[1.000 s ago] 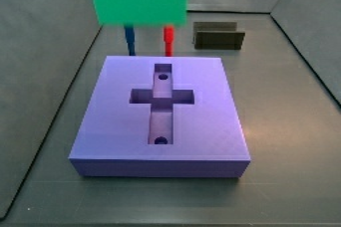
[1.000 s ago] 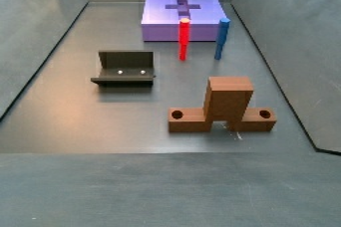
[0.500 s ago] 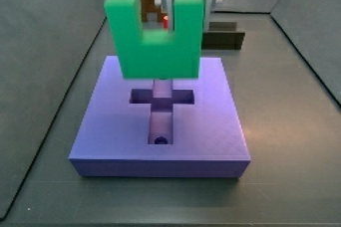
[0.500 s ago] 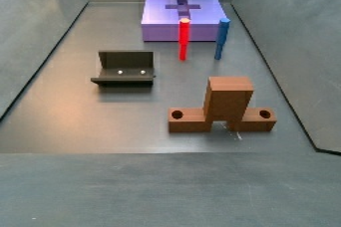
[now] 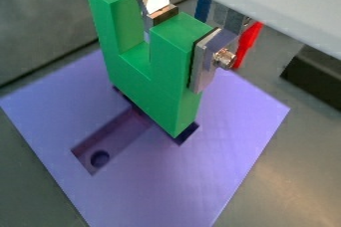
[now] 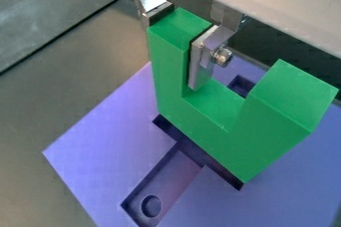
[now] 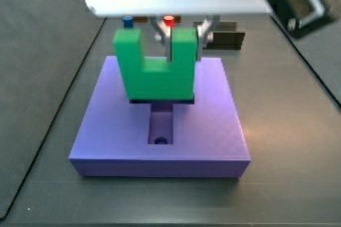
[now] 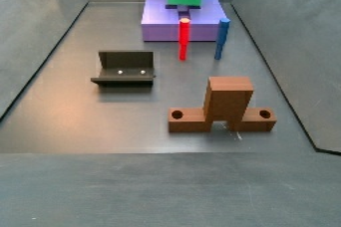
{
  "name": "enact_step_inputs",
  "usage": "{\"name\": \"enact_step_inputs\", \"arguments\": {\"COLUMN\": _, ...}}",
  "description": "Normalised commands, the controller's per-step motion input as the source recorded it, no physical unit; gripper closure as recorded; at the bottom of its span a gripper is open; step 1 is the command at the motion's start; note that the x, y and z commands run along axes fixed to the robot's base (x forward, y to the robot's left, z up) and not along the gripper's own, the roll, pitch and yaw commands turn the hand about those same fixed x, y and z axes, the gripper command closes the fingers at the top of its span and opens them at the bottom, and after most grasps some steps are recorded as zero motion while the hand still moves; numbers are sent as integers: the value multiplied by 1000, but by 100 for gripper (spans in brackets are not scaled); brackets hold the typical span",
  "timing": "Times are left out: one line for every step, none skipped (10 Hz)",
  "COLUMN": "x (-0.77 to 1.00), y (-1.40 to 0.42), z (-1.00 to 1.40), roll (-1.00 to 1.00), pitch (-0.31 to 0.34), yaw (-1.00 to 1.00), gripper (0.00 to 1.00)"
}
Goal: Pick up the green object. Move up. Move to above the board. Insert the green object.
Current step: Insert the green object.
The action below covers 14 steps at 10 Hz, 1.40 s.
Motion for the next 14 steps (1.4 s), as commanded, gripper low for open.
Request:
{"name": "enact_step_inputs", "arguments": {"x": 271, "y": 0, "z": -431, "roll": 7, "pitch": -67, "yaw": 103, "gripper": 100}}
{"name": "enact_step_inputs", "arguments": {"x": 63, "y": 26, "z": -323, "roll": 97, "pitch": 0, "yaw": 9, "gripper": 100}}
{"name": "enact_step_inputs", "arguments": {"x": -37, "y": 91, "z": -286, "roll": 90, "pitch": 0, "yaw": 0, "gripper": 100}}
{"name": "enact_step_inputs", "arguments": {"x": 0, "y": 114, "z": -209, "roll": 154, "pitch": 0, "yaw": -54, "gripper": 100}}
{"name": "enact_step_inputs", "arguments": {"x": 94, "y": 97, "z": -197, "roll": 203, "pitch": 20, "yaw": -26, "gripper": 100}}
{"name": "enact_step_inputs", "arguments": {"x": 123, "y": 57, "z": -243, "roll": 200, "pitch": 49, "yaw": -57, "gripper": 100}}
{"name": "enact_step_inputs", "arguments": {"x": -37, "y": 0, "z": -377, "roll": 136, "pitch": 0, "yaw": -14, "gripper": 100}}
{"name": "enact_step_inputs", "arguments": {"x": -89, "y": -109, "z": -400, "roll": 126, "pitch": 0, "yaw": 0, "gripper": 100}}
{"name": "enact_step_inputs", "arguments": {"x": 0, "y": -106, "z": -657, "roll": 131, "pitch": 0, "yaw": 0, "gripper": 100}}
{"name": "enact_step_inputs", "arguments": {"x": 194, "y": 0, "z": -909, "roll": 90, "pitch": 19, "yaw": 0, "gripper": 100}}
{"name": "enact_step_inputs", "arguments": {"x": 206, "y": 143, "z": -977, "roll": 41, "pitch": 29, "yaw": 0, "gripper": 100}}
{"name": "enact_step_inputs", "arguments": {"x": 0, "y": 0, "z": -580, "roll": 49, "pitch": 0, "yaw": 0, "gripper": 100}}
{"name": "enact_step_inputs", "arguments": {"x": 0, "y": 0, "z": -86, "roll": 0, "pitch": -6, "yaw": 0, "gripper": 100}}
{"name": "enact_step_inputs", "arguments": {"x": 0, "y": 0, "z": 0, "roll": 0, "pitch": 0, "yaw": 0, "gripper": 100}}
